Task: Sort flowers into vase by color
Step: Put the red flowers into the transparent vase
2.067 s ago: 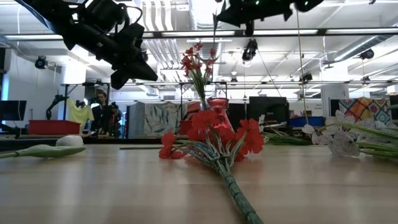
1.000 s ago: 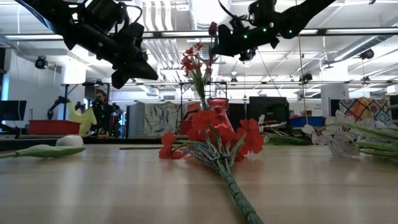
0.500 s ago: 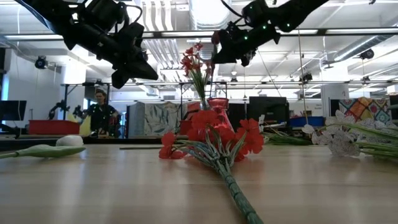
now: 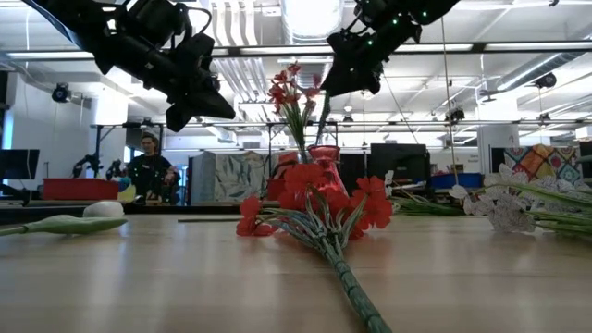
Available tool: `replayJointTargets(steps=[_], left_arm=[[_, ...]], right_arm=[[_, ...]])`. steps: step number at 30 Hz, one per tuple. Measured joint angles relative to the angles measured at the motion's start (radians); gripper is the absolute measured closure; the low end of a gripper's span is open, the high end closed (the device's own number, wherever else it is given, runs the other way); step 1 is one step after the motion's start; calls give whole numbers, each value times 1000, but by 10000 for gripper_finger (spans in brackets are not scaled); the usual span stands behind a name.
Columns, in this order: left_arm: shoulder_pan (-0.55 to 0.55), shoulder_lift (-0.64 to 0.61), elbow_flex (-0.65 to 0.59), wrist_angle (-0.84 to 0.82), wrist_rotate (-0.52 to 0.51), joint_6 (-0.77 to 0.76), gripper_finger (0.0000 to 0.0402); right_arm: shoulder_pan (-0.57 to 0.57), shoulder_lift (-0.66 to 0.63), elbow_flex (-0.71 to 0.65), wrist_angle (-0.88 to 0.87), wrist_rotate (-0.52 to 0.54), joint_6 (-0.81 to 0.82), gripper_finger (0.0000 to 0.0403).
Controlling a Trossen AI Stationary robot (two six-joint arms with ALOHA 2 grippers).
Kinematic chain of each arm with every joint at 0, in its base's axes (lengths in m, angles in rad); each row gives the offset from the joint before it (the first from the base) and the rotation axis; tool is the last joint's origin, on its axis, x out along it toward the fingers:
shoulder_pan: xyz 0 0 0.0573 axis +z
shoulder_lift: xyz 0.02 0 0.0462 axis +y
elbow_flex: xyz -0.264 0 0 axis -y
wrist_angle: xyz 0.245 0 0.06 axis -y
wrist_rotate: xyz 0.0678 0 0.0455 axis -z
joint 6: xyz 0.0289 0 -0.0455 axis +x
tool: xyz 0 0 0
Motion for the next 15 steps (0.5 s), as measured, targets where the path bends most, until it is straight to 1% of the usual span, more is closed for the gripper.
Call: replayJointTargets(steps=[4,8,11,15], left_arm=[[0,0,0,0,0,8,402],[0,0,0,0,0,16,402],[0,0,0,0,0,18,402],[0,0,0,0,1,18,402]], right_arm=[[2,-3,30,-50,0,4,226],[6,-13,72,-136,0,13,232],[6,-35,99,-242,-1,13,247],[9,-82,99,-329,3,5,281]])
